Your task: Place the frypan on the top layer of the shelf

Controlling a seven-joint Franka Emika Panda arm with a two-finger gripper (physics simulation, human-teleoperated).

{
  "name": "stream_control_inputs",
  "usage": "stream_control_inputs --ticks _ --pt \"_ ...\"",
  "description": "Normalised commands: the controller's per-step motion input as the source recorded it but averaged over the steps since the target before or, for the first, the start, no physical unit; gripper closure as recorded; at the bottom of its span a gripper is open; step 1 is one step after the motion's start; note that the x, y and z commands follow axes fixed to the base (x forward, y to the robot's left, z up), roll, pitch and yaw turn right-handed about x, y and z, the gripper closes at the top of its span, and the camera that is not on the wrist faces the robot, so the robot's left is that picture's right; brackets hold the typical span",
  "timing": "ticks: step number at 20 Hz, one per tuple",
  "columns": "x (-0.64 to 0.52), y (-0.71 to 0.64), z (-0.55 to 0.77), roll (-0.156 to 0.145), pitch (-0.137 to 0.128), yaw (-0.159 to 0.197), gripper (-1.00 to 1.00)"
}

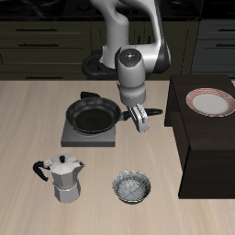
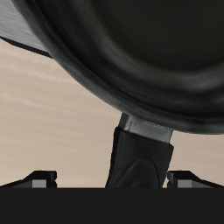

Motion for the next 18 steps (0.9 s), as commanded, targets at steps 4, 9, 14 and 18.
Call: stream_control_inputs --ticks 4,9,14,18 --pt "-0.28 -0.22 -0.09 -0.022 -0.005 -0.046 -1.0" --pt "-0.17 -0.17 -0.09 -0.005 0.003 -0.044 -1.0" --pt "-0.13 -0.05 -0.08 0.003 0.007 -0.001 -1.0" --pt "-0.17 0.18 0.08 0.011 -0.069 0.098 -1.0"
